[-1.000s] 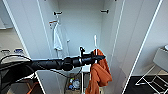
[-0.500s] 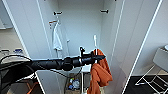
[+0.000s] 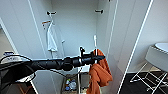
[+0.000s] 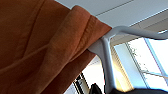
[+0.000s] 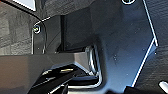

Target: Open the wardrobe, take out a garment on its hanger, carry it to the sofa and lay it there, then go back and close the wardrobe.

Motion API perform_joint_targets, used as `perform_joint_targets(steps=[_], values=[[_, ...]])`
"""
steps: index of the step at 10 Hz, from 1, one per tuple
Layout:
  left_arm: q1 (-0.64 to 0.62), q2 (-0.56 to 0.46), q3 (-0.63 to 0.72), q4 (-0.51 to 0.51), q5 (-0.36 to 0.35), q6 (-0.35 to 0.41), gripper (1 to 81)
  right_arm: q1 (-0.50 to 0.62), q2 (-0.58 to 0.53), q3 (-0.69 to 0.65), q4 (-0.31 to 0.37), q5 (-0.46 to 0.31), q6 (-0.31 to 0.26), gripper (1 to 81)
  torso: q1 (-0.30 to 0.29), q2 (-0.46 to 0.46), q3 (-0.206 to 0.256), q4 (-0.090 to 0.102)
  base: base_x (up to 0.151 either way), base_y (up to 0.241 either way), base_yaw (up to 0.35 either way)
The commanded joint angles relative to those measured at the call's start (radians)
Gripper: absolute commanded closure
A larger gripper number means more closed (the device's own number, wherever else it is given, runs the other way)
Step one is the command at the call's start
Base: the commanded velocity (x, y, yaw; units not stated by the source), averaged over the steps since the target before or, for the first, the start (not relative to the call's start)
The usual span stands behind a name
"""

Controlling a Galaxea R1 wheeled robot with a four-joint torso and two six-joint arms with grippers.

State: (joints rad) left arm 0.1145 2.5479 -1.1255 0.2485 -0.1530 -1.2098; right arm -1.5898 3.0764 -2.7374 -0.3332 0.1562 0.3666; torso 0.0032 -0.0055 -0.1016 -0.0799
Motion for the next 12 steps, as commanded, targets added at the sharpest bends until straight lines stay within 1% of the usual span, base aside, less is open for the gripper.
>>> perform_joint_targets(steps=[1,3,5,7,12], values=[[-0.192,-0.007,0.036,0.049,-0.086,0.007,81.1,0.017,-0.046,0.024,-0.009,-0.053,-0.008,1.0,0.0,0.0,0.0,0.0,0.0,0.0,-0.194],[-0.19,-0.02,0.049,0.054,-0.083,0.007,81.1,0.0,-0.116,0.079,-0.01,-0.061,-0.011,1.0,0.0,0.0,0.0,0.0,0.0,0.0,-0.195],[-0.19,-0.03,0.064,0.06,-0.054,0.007,81.1,-0.028,-0.174,0.128,-0.006,-0.053,-0.009,1.0,0.0,0.0,0.0,0.0,0.0,0.0,-0.195],[-0.192,-0.044,0.079,0.063,-0.051,0.007,81.1,-0.04,-0.181,0.133,0.003,-0.052,0.002,1.0,0.0,0.0,0.0,0.0,0.0,0.0,-0.202],[-0.192,-0.041,0.096,0.074,-0.031,0.007,81.1,-0.048,-0.169,0.134,0.003,-0.052,0.003,1.0,0.0,0.0,0.0,0.0,0.0,0.0,-0.206]])
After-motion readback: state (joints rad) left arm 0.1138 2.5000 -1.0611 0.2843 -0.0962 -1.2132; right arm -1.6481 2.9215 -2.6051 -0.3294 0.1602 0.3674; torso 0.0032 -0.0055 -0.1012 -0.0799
